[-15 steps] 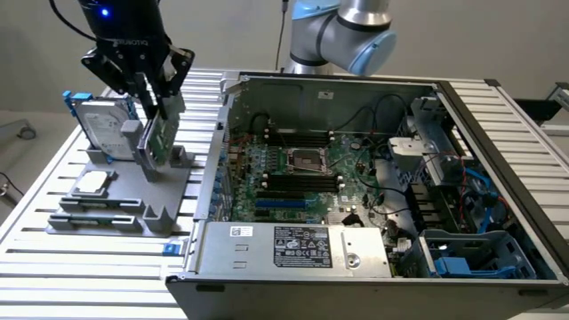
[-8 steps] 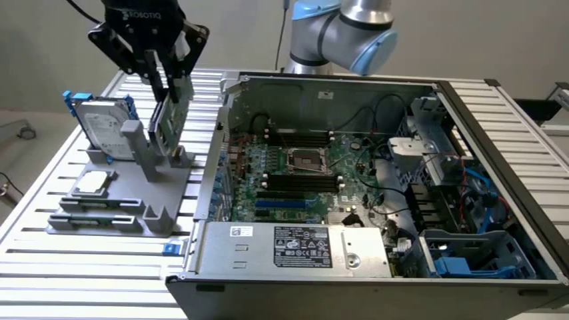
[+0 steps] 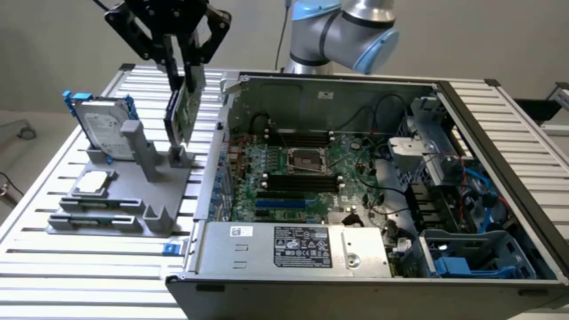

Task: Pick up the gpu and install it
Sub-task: 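Pick up the gpu and move the gpu toward the slot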

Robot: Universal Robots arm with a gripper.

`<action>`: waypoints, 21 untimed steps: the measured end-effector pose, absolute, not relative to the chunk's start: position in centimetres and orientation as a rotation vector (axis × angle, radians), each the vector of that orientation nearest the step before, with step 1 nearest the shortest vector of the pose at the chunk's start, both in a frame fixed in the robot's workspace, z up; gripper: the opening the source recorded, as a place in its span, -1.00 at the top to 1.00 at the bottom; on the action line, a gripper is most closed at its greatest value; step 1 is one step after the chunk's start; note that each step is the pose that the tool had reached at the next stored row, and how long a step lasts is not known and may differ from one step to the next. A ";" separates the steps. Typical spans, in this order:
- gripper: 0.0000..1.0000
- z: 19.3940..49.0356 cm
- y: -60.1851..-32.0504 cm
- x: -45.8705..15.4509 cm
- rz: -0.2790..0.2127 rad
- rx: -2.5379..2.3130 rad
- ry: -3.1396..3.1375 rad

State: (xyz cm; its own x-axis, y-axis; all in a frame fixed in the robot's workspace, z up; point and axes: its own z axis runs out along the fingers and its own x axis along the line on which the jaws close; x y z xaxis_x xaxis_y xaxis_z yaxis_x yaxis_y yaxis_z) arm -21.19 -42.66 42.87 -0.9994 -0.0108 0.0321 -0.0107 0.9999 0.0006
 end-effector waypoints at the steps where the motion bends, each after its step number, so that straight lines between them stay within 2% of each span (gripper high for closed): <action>1: 0.48 42.9 -42.7 -20.7 -0.001 0.017 -3.107; 14: 0.48 42.8 -42.7 -14.8 -0.001 0.017 -3.097; 21: 0.48 41.8 -42.7 -11.6 0.002 0.016 -3.097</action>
State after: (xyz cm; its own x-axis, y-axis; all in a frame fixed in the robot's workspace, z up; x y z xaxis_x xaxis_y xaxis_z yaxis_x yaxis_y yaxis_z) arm -11.64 -42.71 41.78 -0.9990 -0.0106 0.0443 -0.0106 0.9999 -0.0010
